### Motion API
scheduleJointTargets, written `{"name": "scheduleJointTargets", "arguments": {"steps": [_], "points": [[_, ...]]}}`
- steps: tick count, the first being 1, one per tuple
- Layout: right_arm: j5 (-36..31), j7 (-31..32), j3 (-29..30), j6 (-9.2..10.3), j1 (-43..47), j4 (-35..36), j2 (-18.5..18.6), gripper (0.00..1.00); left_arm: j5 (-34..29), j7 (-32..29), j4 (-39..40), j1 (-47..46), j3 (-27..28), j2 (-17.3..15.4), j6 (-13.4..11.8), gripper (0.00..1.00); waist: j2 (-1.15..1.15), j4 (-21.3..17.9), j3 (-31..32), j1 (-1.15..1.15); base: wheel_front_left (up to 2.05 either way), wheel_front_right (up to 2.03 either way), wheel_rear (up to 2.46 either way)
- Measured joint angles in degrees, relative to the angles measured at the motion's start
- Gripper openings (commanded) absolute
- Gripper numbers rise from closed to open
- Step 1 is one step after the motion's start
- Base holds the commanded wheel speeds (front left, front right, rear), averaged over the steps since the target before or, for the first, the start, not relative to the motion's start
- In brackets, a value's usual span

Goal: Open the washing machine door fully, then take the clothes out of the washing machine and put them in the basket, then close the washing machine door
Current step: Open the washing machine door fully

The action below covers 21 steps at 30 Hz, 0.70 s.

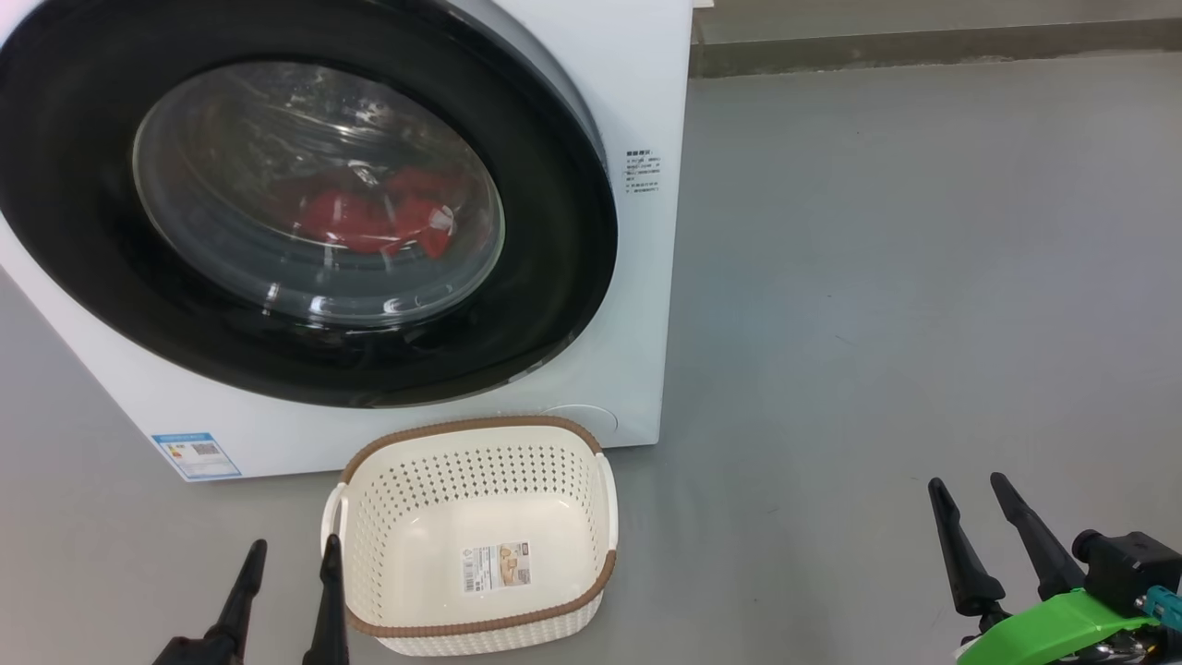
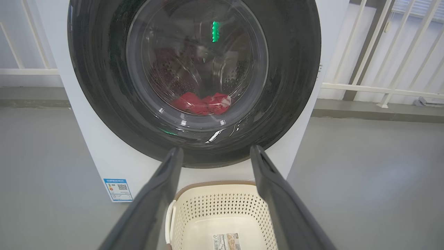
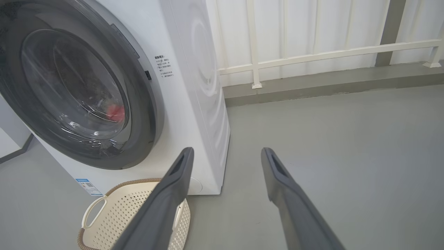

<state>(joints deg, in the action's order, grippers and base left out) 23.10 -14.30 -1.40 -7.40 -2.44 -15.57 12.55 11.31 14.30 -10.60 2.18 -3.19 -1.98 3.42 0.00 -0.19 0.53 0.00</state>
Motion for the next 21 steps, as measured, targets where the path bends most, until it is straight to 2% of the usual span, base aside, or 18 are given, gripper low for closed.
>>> {"name": "scheduleJointTargets", "arguments": {"steps": [2,3,4,5,6,12,21], "points": [[0.0,0.0,-0.1,0.0,0.0,0.0,0.0,1.0,0.1,0.0,0.0,0.0,-0.1,0.0,-0.2,1.0,0.0,0.0,0.0,0.0,0.0,0.0,0.0],[0.1,0.0,-0.3,0.0,0.0,0.0,0.0,0.96,0.1,0.0,0.0,0.0,-0.2,0.0,-0.2,1.0,0.0,0.0,0.0,0.0,0.0,0.0,0.0],[0.3,0.0,-0.6,0.0,0.0,0.0,0.0,0.41,0.1,0.0,0.0,0.0,-0.3,0.0,-0.2,1.0,0.0,0.1,0.0,0.0,0.0,0.0,0.0],[0.6,0.0,-1.1,0.0,-0.1,0.0,0.0,0.18,0.1,0.0,0.0,0.0,-0.4,0.0,-0.2,1.0,0.0,0.2,0.0,0.0,0.0,0.0,0.0],[1.2,0.0,-1.5,0.0,-0.2,0.1,0.0,0.0,0.1,0.0,0.0,0.0,-0.5,0.0,-0.2,1.0,0.0,0.2,0.0,0.0,0.0,0.0,0.0],[6.7,0.0,-3.3,0.0,-4.3,1.5,-1.3,0.0,0.1,0.0,0.5,0.0,-1.6,0.0,-0.7,1.0,0.0,0.8,-0.4,0.0,0.0,0.0,0.0],[17.3,0.0,-5.8,0.0,-18.0,0.3,-1.6,0.0,0.5,0.0,1.4,-0.2,-4.8,0.0,-1.5,1.0,0.0,3.3,-1.6,0.0,0.0,0.0,0.0]]}}
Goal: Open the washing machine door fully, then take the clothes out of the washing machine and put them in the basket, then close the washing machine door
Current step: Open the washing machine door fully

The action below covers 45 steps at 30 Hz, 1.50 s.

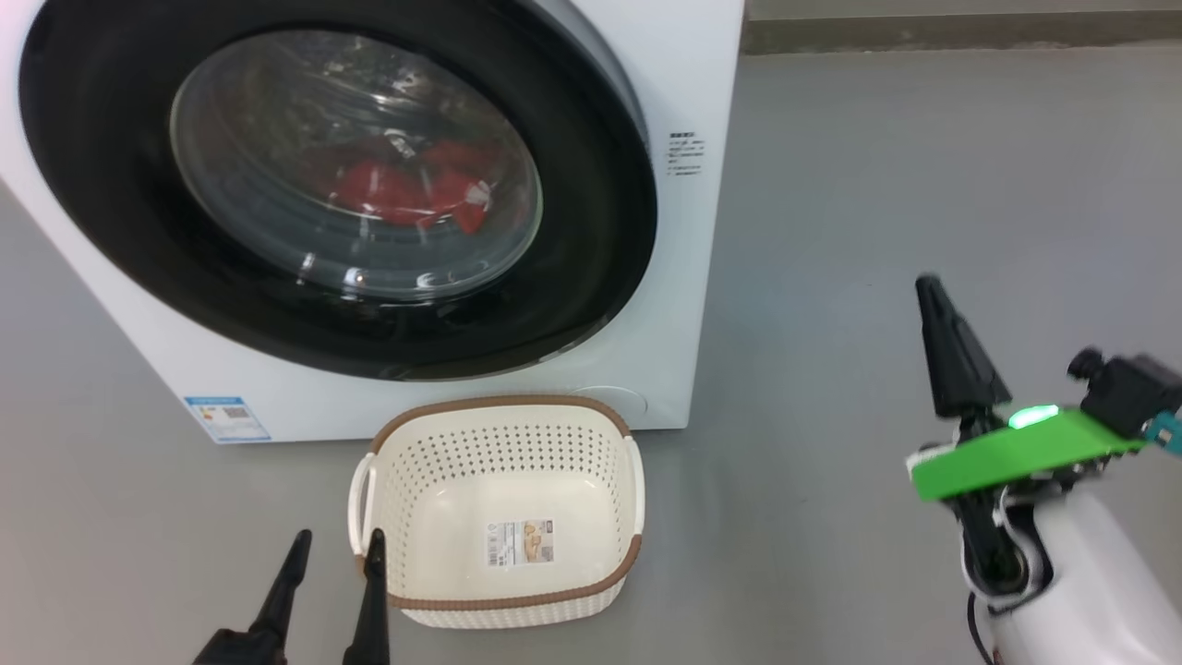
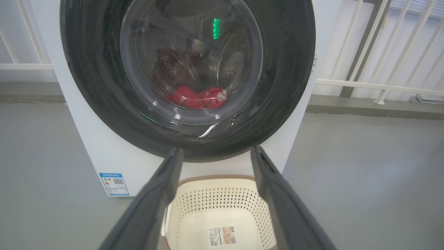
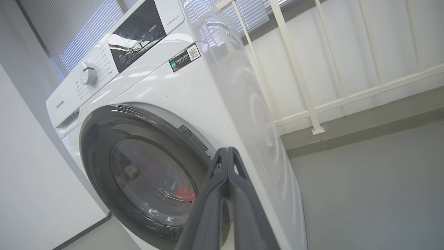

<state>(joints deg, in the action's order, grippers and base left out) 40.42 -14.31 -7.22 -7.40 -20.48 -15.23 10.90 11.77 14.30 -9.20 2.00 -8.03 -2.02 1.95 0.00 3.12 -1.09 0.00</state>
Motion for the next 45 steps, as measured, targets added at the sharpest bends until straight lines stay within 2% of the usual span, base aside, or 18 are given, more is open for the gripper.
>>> {"name": "scheduleJointTargets", "arguments": {"steps": [8,15,21,29,33,37,45], "points": [[6.0,0.0,-1.3,0.0,-10.2,-4.6,2.3,0.0,0.0,0.0,1.2,-1.6,-2.9,0.0,-1.2,1.0,0.0,3.2,-2.0,0.0,0.0,0.0,0.0],[10.5,-0.3,-2.7,0.0,-18.2,-8.5,5.2,0.0,0.2,0.0,1.7,-3.7,-3.8,0.0,-1.2,1.0,0.0,5.6,-4.3,0.0,0.0,0.0,0.0],[19.9,0.2,-6.9,0.0,-25.4,-13.8,8.2,0.0,0.7,0.0,2.0,-5.3,-4.9,0.0,-1.2,1.0,0.0,8.3,-6.6,0.0,0.0,0.0,0.0],[32.8,11.1,-14.3,0.0,-32.6,-16.0,13.3,0.0,1.5,0.0,2.1,-7.4,-6.7,0.0,-1.3,1.0,0.0,11.6,-9.6,0.0,0.0,0.0,0.0],[39.7,18.0,-15.7,0.0,-34.8,-16.9,14.9,0.0,1.5,0.0,2.1,-7.9,-7.3,0.0,-1.3,1.0,0.0,12.8,-11.3,0.0,0.0,0.0,0.0],[45.9,26.0,-16.1,0.0,-37.3,-18.5,16.6,0.0,1.5,0.0,2.3,-9.5,-7.7,0.0,-1.3,1.0,0.0,14.0,-13.2,0.0,0.0,0.0,0.0],[54.8,37.4,-13.6,0.01,-42.2,-25.2,16.3,0.0,1.5,0.0,2.4,-9.7,-8.3,0.0,-1.2,1.0,0.0,15.1,-15.9,0.0,0.0,0.0,0.0]]}}
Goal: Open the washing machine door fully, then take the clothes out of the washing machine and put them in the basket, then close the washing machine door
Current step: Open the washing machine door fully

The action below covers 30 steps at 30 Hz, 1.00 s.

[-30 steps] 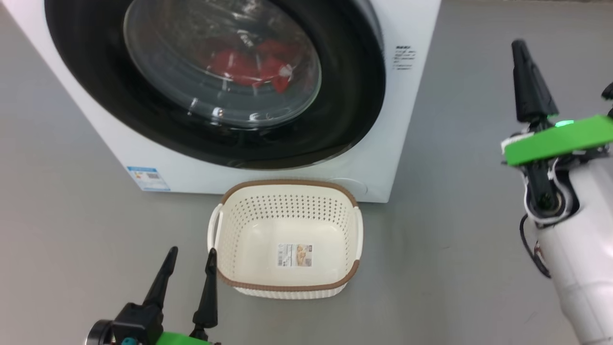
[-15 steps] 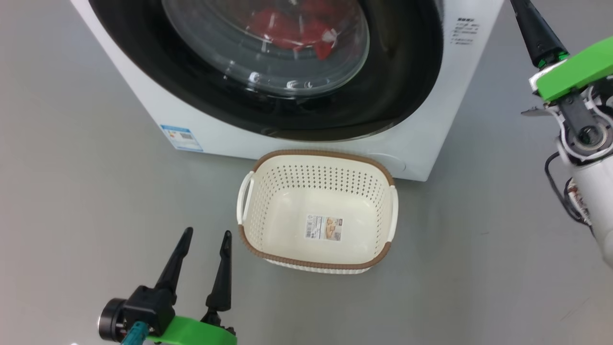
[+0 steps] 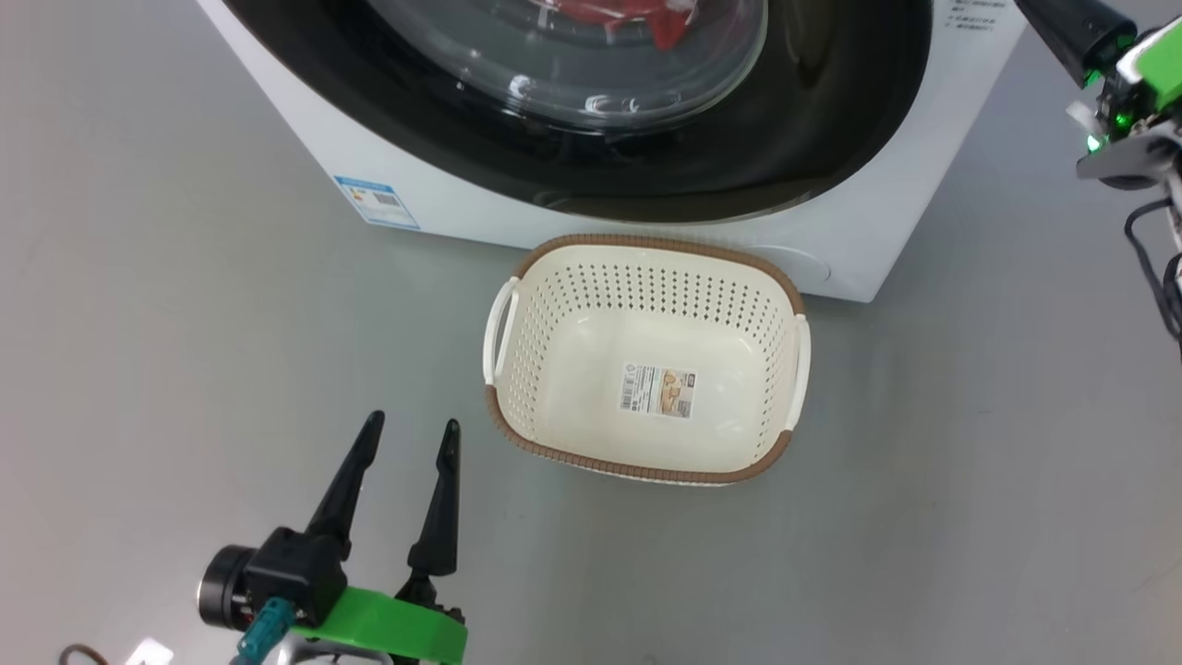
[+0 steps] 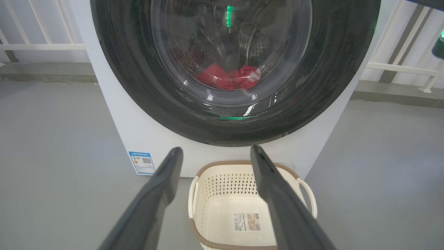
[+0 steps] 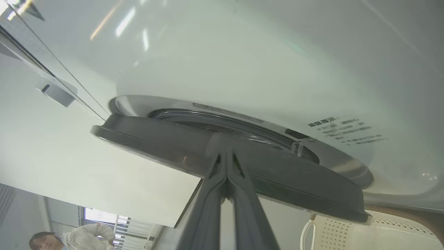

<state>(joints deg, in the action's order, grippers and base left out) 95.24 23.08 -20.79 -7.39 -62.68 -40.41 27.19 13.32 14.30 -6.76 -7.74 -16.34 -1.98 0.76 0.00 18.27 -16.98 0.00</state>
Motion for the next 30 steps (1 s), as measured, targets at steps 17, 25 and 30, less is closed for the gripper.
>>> {"name": "scheduleJointTargets", "arguments": {"steps": [17,25,30], "points": [[4.1,10.7,1.3,0.0,-10.2,-11.2,-2.0,0.0,2.0,0.0,1.0,-2.7,-1.8,0.1,0.1,1.0,0.0,2.8,-4.2,0.0,0.0,0.0,0.0],[2.1,11.6,0.6,0.0,-12.0,-12.4,-2.1,0.0,2.5,0.0,1.4,-3.7,-2.3,0.1,0.1,1.0,0.0,3.4,-4.9,0.0,0.0,0.0,0.0],[0.4,11.7,-0.8,0.0,-11.3,-11.6,-2.0,0.0,2.6,0.0,1.3,-3.7,-2.5,0.1,0.0,1.0,0.0,3.4,-4.2,0.0,0.0,0.0,0.0]]}}
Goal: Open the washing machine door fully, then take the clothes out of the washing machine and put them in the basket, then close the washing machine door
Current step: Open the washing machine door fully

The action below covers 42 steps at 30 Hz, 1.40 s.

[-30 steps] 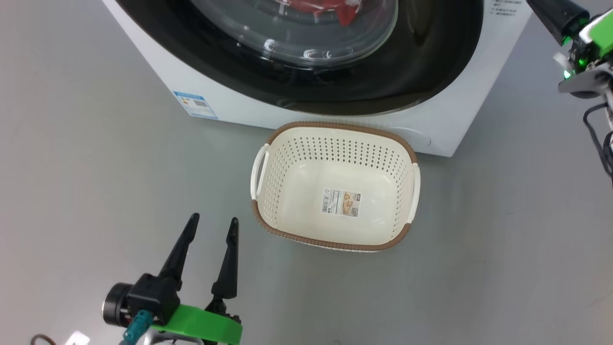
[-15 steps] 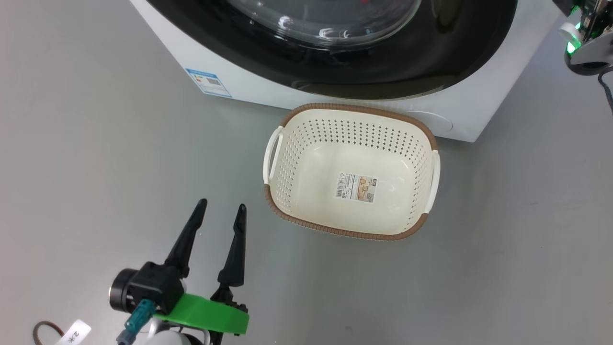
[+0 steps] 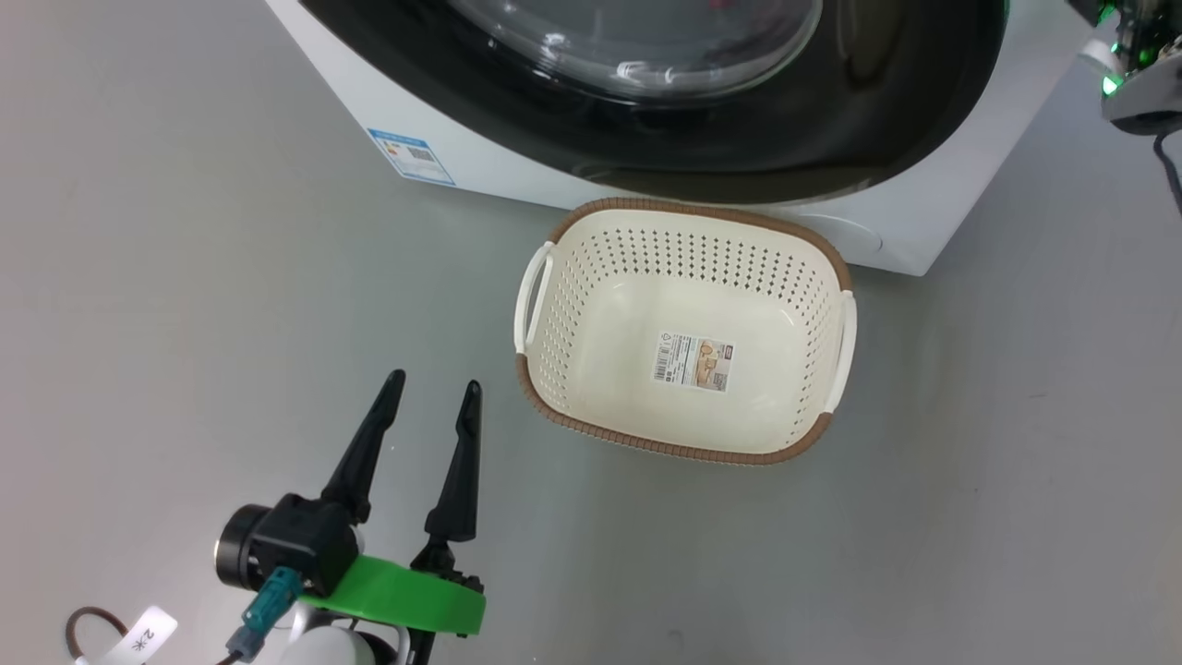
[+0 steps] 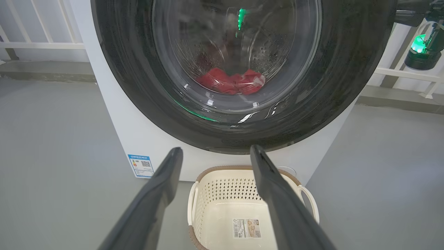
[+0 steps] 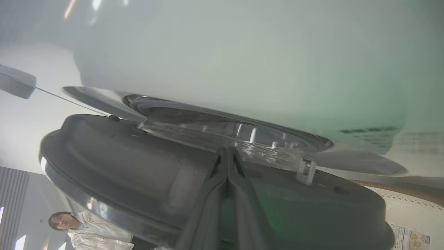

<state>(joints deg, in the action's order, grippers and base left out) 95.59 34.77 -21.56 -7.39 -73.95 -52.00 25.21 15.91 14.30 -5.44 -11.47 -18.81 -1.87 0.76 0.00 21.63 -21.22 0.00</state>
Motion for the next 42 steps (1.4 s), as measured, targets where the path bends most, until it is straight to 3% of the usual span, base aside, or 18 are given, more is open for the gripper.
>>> {"name": "scheduleJointTargets", "arguments": {"steps": [28,42], "points": [[-0.8,5.0,-2.3,0.0,21.5,16.6,-3.9,0.0,-2.7,0.0,-1.4,4.0,0.5,-0.1,0.0,1.0,0.0,-1.4,9.8,0.0,0.0,0.0,0.0],[-0.8,5.6,-2.4,0.0,30.3,23.6,-6.5,0.0,-3.3,0.0,-2.1,6.9,0.2,-0.1,0.0,1.0,0.0,0.6,14.5,0.0,0.0,0.0,0.0]]}}
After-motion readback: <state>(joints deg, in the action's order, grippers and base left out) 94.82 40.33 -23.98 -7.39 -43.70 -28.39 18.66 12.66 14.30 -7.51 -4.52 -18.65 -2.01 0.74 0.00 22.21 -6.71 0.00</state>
